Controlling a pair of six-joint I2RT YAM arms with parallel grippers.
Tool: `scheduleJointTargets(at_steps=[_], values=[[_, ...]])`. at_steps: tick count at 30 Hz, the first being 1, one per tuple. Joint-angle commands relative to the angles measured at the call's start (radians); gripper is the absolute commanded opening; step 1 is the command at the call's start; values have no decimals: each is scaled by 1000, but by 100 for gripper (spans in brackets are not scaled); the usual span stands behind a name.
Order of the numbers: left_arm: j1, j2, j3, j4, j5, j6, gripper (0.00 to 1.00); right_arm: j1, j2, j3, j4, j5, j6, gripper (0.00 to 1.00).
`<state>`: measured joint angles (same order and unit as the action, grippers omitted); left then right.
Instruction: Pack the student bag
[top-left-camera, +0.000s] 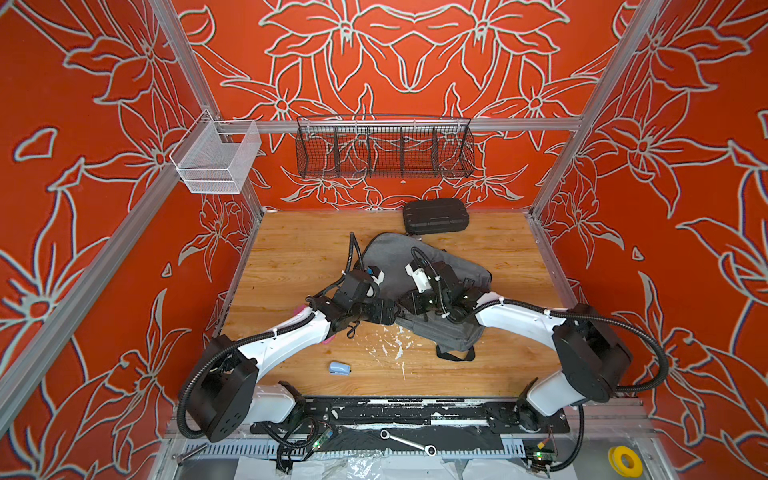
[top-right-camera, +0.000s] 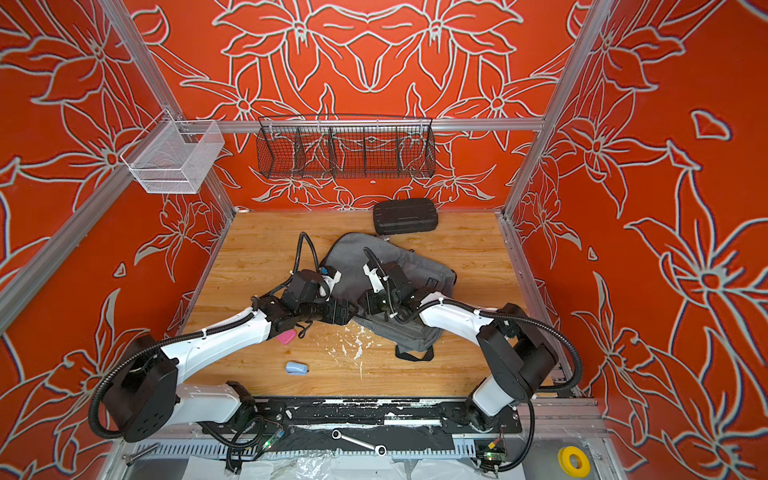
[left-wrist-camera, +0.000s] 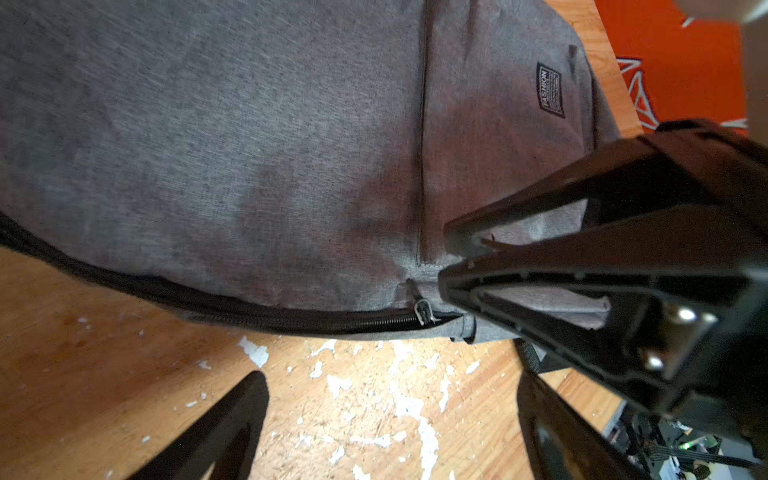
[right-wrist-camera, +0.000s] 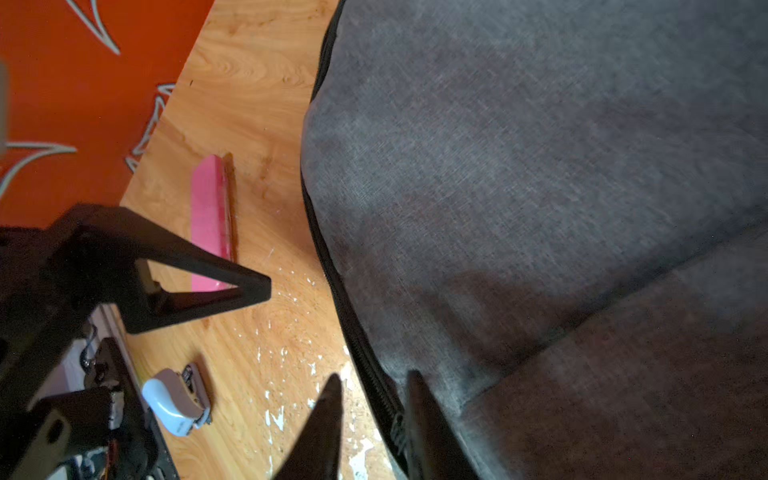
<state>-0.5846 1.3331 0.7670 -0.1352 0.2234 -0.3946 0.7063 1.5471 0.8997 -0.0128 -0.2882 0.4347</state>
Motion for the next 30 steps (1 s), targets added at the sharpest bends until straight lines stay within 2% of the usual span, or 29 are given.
scheduleJointTargets(at_steps=[1, 3, 6, 13, 15, 17, 23, 30], values=[[-5, 32, 58, -39, 4, -42, 92, -9, -77, 12, -149, 62, -41, 47], [-5, 58, 99, -81, -4, -82, 91, -16, -123, -6, -196, 93, -50, 49], [-7, 118, 170, -142, 12, -147, 86, -18, -148, -27, -272, 105, -56, 44], [-56, 324, 333, -295, 34, -236, 72, -18, -144, -164, -243, 107, 80, 21], [-73, 372, 369, -328, 34, -260, 66, -18, -156, -198, -231, 124, 102, 17], [-92, 409, 398, -355, 23, -282, 64, -18, -171, -223, -221, 138, 104, 13], [-148, 519, 497, -480, -62, -313, 58, -19, -218, -314, -153, 156, 98, 6], [-160, 588, 552, -499, -116, -368, 51, -19, -212, -388, -83, 135, 101, 2]])
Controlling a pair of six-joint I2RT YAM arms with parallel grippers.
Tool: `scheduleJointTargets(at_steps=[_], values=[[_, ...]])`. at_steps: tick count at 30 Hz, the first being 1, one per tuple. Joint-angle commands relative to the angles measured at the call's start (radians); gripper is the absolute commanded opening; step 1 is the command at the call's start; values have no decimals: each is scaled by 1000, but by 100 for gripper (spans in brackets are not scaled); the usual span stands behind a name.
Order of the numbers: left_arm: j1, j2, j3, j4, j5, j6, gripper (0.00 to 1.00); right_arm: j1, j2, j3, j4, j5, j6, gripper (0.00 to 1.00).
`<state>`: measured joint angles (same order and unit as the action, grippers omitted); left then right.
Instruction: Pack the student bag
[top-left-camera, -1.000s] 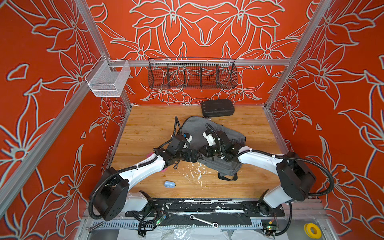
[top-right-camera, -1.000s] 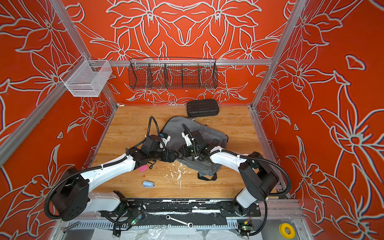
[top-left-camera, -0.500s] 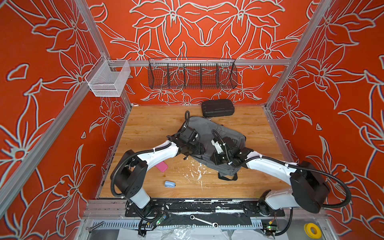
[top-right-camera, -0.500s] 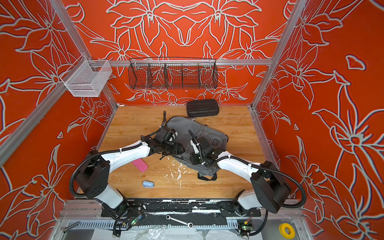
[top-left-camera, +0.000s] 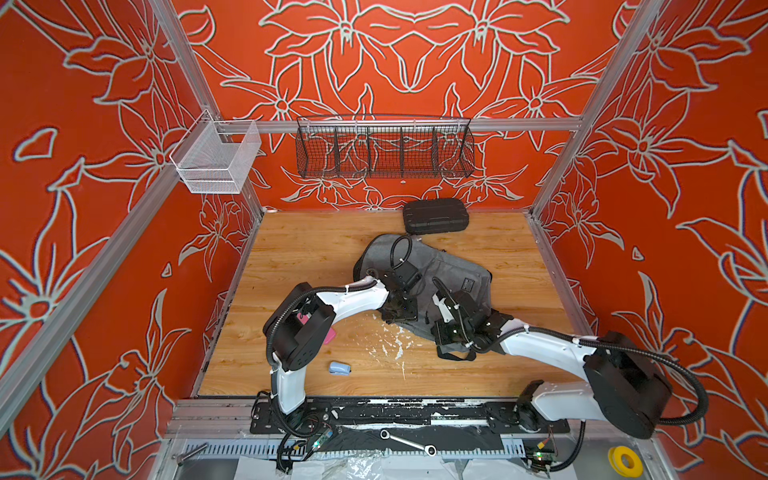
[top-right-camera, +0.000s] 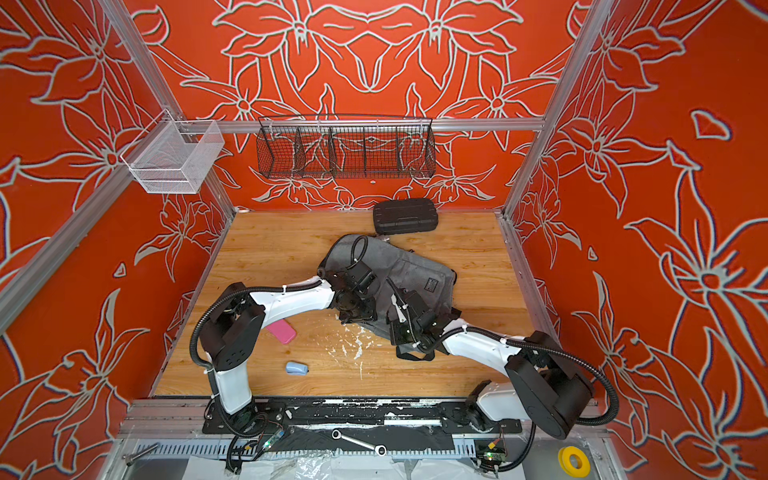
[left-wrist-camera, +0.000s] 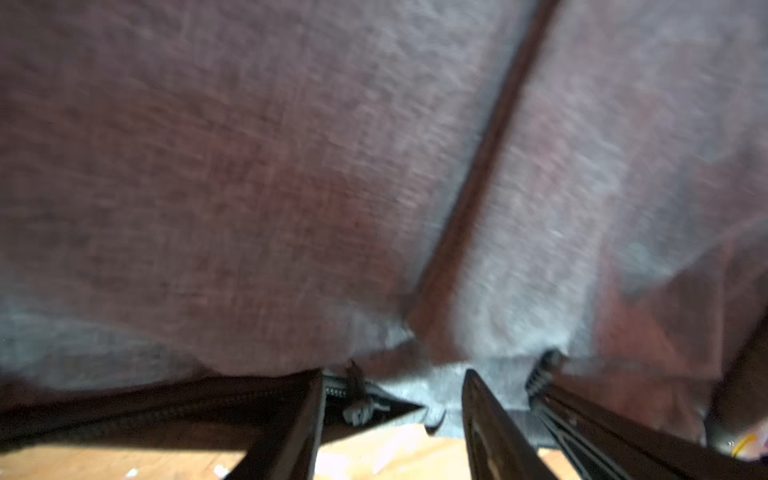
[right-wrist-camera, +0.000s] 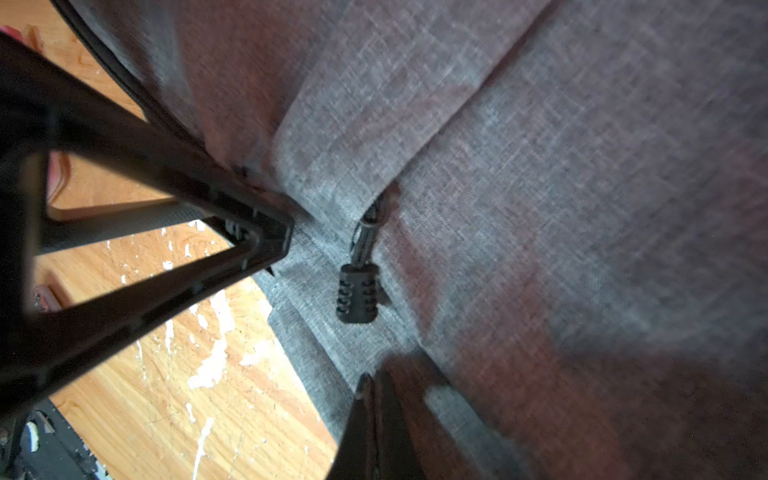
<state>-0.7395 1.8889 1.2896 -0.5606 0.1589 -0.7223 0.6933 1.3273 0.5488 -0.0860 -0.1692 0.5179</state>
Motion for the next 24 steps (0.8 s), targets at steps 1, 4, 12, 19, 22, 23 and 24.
scheduleJointTargets(at_steps=[1, 4, 12, 19, 22, 23, 24], values=[[-6, 42, 43, -92, -66, -39, 48, -6, 12, -40, -3, 15, 15, 2], [-9, 52, 44, -117, -110, -41, 44, -6, 26, -43, 7, 14, 5, 1], [-10, 99, 54, -169, -173, -28, 35, -6, 56, -38, 23, 8, -3, 0], [-9, 59, 31, -110, -172, -3, 29, -7, 47, -44, 19, 9, 5, 0], [-7, -52, 6, -54, -207, 20, 49, -16, -67, -42, 20, 38, 7, 8], [-1, -92, 9, -49, -223, 35, 54, -24, -123, -34, 12, 65, 7, 17], [6, -124, 17, -48, -237, 49, 57, -37, -165, -23, 8, 85, 1, 24]])
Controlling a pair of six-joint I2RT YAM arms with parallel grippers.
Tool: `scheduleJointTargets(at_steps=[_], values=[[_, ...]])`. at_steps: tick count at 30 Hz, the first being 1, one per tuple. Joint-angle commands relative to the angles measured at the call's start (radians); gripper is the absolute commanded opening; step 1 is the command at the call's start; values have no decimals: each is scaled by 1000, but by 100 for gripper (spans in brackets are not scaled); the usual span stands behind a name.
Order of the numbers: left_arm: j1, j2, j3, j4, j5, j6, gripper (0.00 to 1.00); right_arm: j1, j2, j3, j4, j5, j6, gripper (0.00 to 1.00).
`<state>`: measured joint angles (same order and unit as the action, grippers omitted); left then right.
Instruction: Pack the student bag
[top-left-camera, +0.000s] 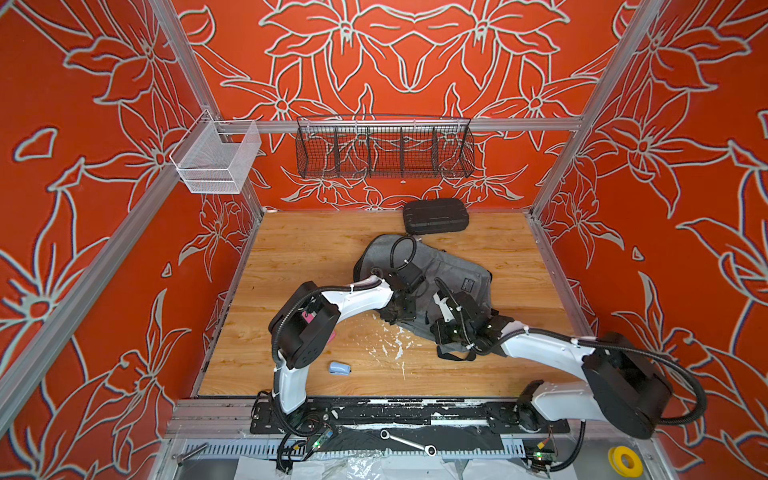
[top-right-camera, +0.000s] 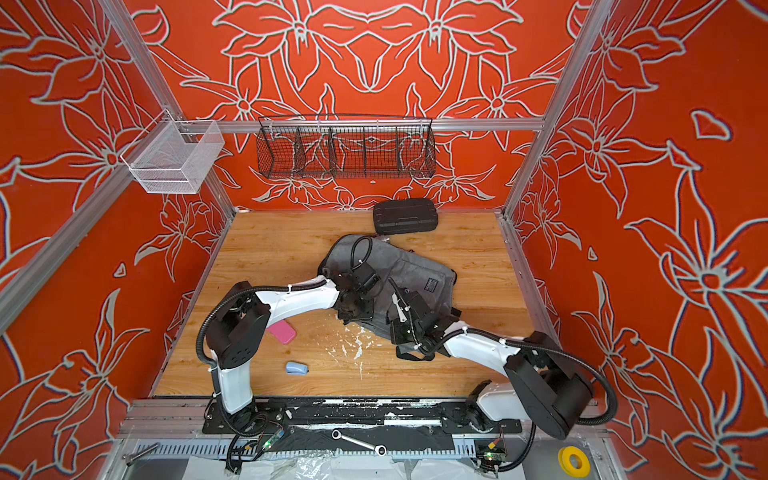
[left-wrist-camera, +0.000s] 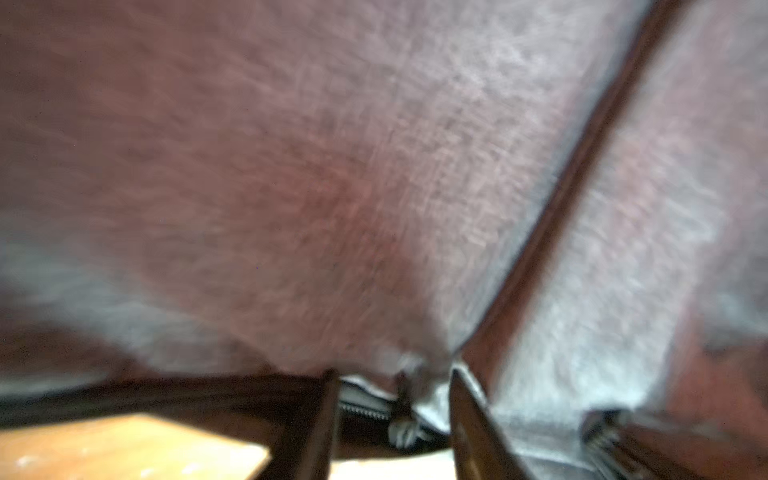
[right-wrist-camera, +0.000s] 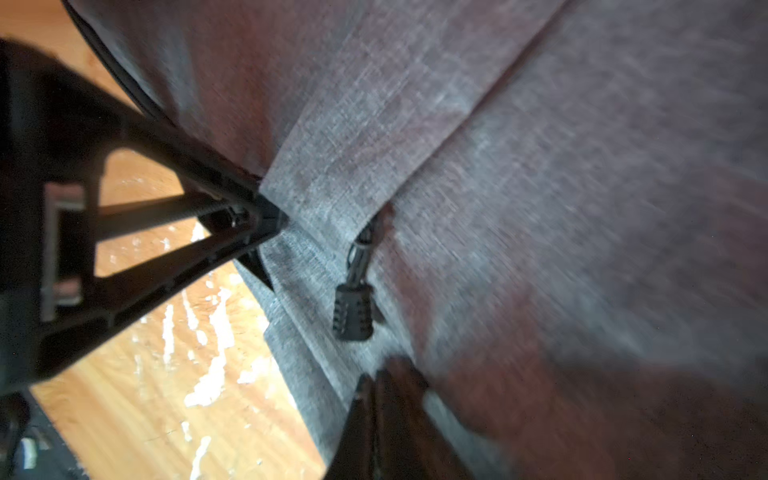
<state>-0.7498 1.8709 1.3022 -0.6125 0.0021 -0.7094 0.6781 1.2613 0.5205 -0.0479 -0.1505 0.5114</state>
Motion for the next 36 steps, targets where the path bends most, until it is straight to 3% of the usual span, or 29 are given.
scheduleJointTargets(at_steps=[1, 4, 8, 14, 19, 22, 25, 29, 36], values=[[30, -137, 18, 3, -90, 52, 62, -42, -143, 21, -32, 84, -1, 31], [98, -186, 72, 3, -56, 108, 67, -163, -180, 83, -39, 83, -49, 56], [155, -192, 157, 28, -7, 207, 72, -317, -2, 284, -114, 9, -203, 67], [171, -123, 298, 57, 13, 331, 78, -442, 401, 663, -242, -199, -329, 70], [179, -13, 456, 12, 10, 385, 82, -445, 629, 879, -271, -275, -411, 72], [189, 75, 567, -33, 10, 397, 83, -437, 735, 969, -350, -358, -461, 66], [219, 171, 658, -56, 49, 367, 84, -415, 747, 952, -403, -427, -507, 58], [265, 323, 763, -86, 139, 302, 83, -413, 687, 875, -445, -502, -544, 56], [310, 470, 817, -150, 150, 244, 80, -456, 604, 863, -378, -298, -514, 69]])
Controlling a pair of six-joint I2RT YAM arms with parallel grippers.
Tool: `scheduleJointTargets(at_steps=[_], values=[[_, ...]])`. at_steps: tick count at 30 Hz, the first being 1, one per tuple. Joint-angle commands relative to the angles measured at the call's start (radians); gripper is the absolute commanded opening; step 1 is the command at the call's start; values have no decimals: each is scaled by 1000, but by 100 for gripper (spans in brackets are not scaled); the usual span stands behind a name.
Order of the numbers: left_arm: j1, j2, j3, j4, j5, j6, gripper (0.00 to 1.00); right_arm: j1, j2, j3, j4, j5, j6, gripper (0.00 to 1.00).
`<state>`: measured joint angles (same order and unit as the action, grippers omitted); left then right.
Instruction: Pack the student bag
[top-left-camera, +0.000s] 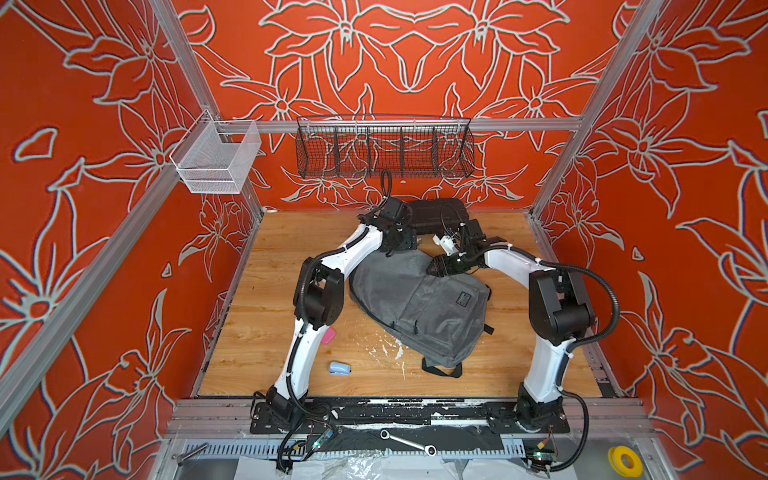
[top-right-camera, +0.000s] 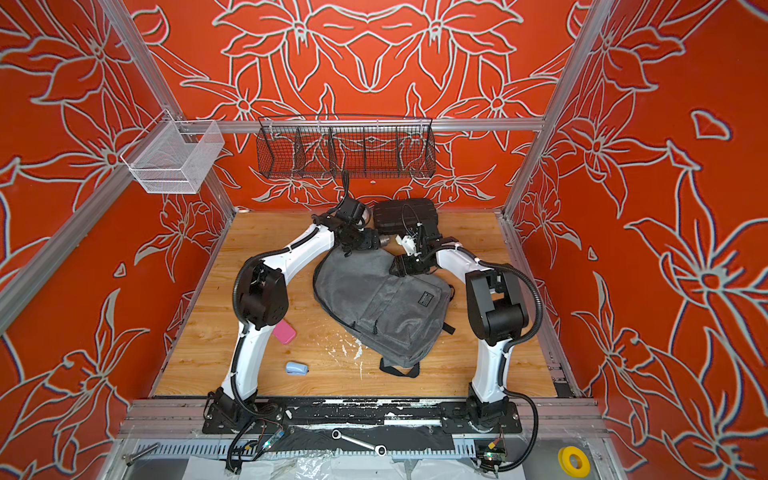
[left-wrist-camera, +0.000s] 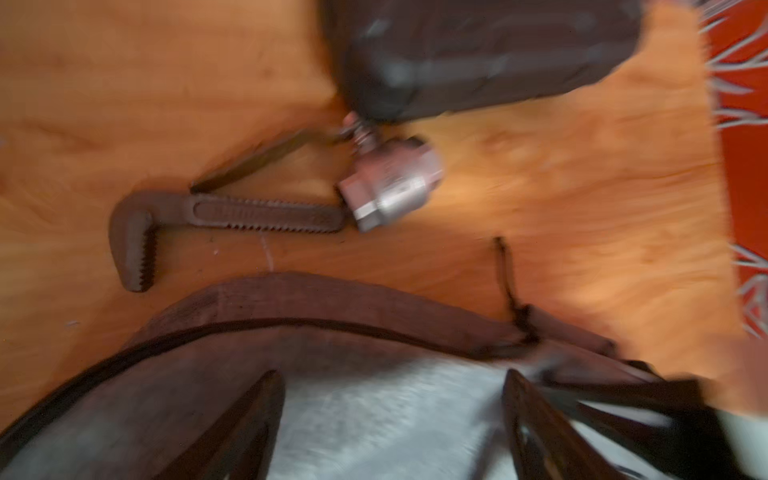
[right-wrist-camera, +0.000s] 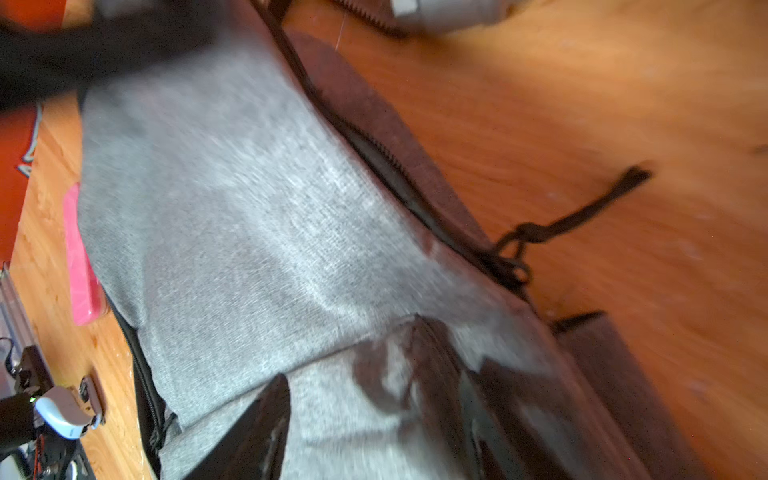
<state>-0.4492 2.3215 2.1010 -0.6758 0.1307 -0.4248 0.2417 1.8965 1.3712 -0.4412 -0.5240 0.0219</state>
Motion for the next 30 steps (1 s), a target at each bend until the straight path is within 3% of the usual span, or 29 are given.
scheduleJointTargets(at_steps=[1, 4, 10, 16, 20, 26, 28, 30], values=[[16, 21, 5, -93, 30, -44, 79, -19, -9, 45, -8, 98, -39, 70], [22, -17, -88, -67, 25, -44, 75, -20, 78, 145, -108, 104, -86, 74], [44, -100, -251, 21, 52, -78, 72, -19, 202, 225, -249, -62, -172, 85], [46, -109, -220, 52, 97, -63, 72, -17, 281, 294, -325, -43, -226, 84], [47, -137, -196, 56, 100, -51, 76, -7, 342, 382, -443, -55, -304, 68], [71, -245, -202, 73, 87, -67, 83, -7, 278, 377, -428, -195, -286, 27], [84, -278, -209, 71, 85, -71, 85, -3, 256, 359, -398, -193, -266, 9], [94, -308, -221, 74, 96, -79, 85, 3, 236, 354, -391, -165, -260, 1]])
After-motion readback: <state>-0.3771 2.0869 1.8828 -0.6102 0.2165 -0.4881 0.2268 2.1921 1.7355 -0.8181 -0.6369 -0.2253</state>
